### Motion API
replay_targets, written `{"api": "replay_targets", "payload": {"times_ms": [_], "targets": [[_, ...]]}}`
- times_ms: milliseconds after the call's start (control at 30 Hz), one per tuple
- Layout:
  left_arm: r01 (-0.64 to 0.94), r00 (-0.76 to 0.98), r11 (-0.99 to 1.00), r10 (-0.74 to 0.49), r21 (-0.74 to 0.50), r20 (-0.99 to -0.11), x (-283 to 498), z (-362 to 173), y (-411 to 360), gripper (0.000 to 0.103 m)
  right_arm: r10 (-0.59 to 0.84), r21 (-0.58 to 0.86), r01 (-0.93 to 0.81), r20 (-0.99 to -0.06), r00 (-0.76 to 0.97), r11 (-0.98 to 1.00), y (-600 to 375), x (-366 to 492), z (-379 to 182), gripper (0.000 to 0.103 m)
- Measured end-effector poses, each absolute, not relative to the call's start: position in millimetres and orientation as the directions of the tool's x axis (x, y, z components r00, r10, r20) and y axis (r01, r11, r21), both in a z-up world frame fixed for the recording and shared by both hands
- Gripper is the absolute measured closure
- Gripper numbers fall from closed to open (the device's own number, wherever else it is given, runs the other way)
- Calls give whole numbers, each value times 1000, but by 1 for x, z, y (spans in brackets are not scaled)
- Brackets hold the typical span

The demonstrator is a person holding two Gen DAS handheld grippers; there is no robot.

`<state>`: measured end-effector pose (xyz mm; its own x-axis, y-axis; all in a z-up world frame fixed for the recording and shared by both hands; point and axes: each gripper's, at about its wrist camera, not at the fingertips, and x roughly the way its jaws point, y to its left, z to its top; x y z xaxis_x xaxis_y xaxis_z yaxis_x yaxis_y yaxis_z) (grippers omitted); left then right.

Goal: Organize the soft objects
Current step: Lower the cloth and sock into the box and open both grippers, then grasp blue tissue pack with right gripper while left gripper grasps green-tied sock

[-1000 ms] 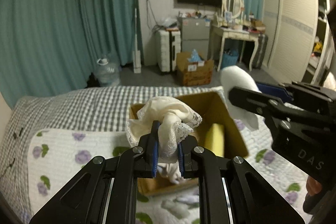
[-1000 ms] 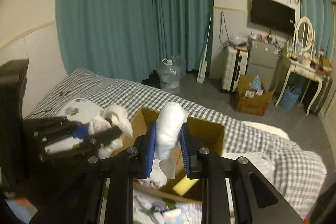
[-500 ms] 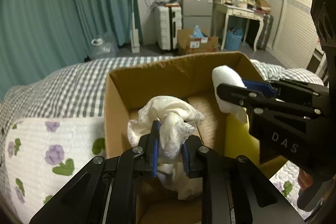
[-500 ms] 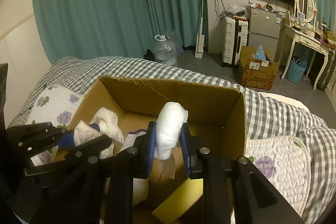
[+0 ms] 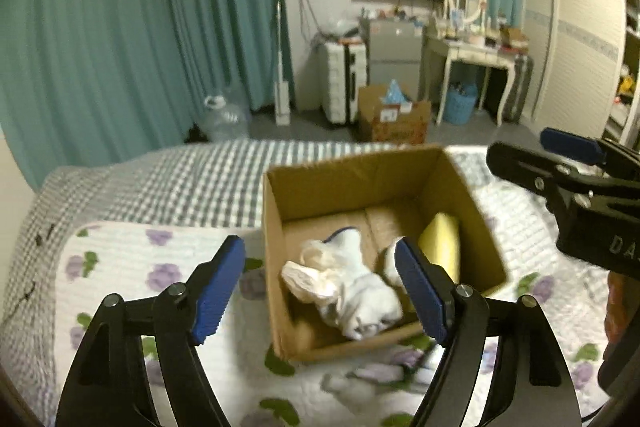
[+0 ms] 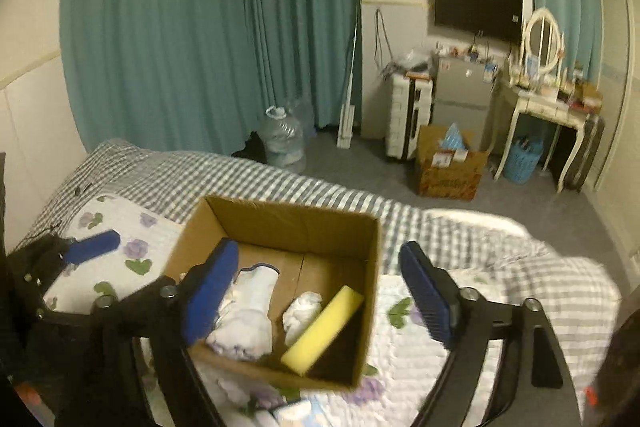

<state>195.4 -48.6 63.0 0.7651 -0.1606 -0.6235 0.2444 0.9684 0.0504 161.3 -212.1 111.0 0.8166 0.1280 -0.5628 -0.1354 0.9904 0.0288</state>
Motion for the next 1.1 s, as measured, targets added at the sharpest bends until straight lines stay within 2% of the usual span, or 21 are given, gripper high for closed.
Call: {"api": "replay_targets", "payload": {"times_ms": [33,100,133,233,400,500,700,900,1033,1100], "targets": [[250,771,967,-170,47,-613,185,73,-48,25,123,18,-136,-560,819,991,-210,153,120,8],[251,785,967,-174,49,-595,165,90,-46,22,95,-14,-125,-558,825,992,-210,128,143,7],[252,791,967,-175,50,-586,154,99,-46,14,83,-26,-117,-555,828,993,-211,117,152,5],[253,814,967,-190,40,-548,125,120,-42,0,56,-51,-100,-548,835,994,-213,86,174,0],[275,834,961,-217,42,-507,83,139,-37,0,25,-104,-94,-527,849,990,-212,42,190,0],[269,840,962,-214,39,-498,71,132,-38,0,33,-103,-100,-516,856,990,-214,25,187,0],[216,834,976,-198,-27,-515,80,79,-37,0,14,-81,-67,-527,850,994,-222,31,144,0],[158,780,987,-141,-26,-610,121,8,-55,0,11,-82,-76,-600,800,994,-225,76,62,0],[185,746,983,-133,11,-652,128,-42,-60,0,9,-86,-86,-653,757,993,-230,92,-1,0],[185,721,982,-118,25,-682,130,-61,-61,0,28,-56,-99,-722,691,993,-233,99,-38,3]]}}
